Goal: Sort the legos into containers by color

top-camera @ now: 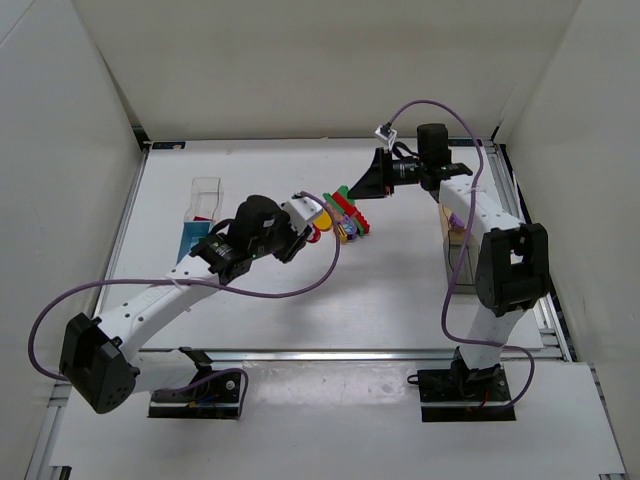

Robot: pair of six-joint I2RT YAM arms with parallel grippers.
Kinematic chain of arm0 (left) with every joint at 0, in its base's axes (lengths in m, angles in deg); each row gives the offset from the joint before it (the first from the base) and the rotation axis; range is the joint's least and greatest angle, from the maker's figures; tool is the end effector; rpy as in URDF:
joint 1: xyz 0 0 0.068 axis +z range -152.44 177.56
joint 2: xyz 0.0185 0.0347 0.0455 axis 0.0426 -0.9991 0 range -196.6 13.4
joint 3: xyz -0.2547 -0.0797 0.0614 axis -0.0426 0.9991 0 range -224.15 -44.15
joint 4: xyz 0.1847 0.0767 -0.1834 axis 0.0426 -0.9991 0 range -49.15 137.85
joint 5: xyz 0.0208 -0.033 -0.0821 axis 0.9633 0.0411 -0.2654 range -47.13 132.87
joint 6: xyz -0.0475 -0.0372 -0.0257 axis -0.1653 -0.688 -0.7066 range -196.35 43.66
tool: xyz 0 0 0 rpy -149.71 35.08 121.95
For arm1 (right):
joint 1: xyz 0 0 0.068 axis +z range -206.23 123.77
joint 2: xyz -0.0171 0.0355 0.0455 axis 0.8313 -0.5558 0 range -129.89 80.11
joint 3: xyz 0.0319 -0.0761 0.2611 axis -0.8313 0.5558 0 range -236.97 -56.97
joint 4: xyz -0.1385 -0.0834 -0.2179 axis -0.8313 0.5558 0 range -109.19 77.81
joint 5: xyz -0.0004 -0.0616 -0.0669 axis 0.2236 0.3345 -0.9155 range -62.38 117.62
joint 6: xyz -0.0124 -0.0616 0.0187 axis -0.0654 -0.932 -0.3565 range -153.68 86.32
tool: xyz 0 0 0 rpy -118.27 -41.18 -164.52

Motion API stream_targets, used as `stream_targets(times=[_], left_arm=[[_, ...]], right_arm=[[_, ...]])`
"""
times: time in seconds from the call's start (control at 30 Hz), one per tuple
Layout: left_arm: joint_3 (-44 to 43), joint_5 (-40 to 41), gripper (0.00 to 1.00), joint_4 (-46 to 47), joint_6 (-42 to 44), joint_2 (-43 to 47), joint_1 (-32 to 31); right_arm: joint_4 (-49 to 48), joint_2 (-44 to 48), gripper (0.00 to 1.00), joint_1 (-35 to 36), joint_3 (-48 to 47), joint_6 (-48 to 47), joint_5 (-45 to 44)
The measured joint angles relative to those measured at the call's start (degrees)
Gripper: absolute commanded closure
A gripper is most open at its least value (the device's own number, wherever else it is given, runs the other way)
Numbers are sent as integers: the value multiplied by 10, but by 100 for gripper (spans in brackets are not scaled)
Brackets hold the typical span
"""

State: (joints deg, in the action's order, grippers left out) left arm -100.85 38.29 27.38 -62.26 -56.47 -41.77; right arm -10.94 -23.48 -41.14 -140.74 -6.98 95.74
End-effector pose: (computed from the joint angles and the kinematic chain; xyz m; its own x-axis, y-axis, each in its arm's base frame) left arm 0.2261 -0.1906 0.2932 -0.2493 0.5178 -0.8184 0.7669 0.6216 0.1597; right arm 0.3982 0.1569 0.2970 -0.8047 -0.0437 -0.5920 -0.5888 0.1861 0.7866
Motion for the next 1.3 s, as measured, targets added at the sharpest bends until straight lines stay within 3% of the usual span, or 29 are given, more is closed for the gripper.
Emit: stream_targets(times=[0.53, 0.87, 0.97, 1.1, 1.3], left_arm=[[30, 7, 90, 16, -15, 19, -2], [27, 11, 90, 7, -36, 17, 5], [-5, 19, 90, -23, -80, -9, 42], [-87, 47, 90, -89, -169, -78, 144], [-102, 85, 90, -189, -259, -91, 279]], right_arm=[[-22, 0, 100, -89, 30, 18, 6], [-19, 6, 100, -100, 32, 9, 5], [-10, 19, 100, -104, 42, -2, 2], [3, 42, 100, -113, 52, -17, 2], [17, 64, 100, -120, 61, -33, 2]])
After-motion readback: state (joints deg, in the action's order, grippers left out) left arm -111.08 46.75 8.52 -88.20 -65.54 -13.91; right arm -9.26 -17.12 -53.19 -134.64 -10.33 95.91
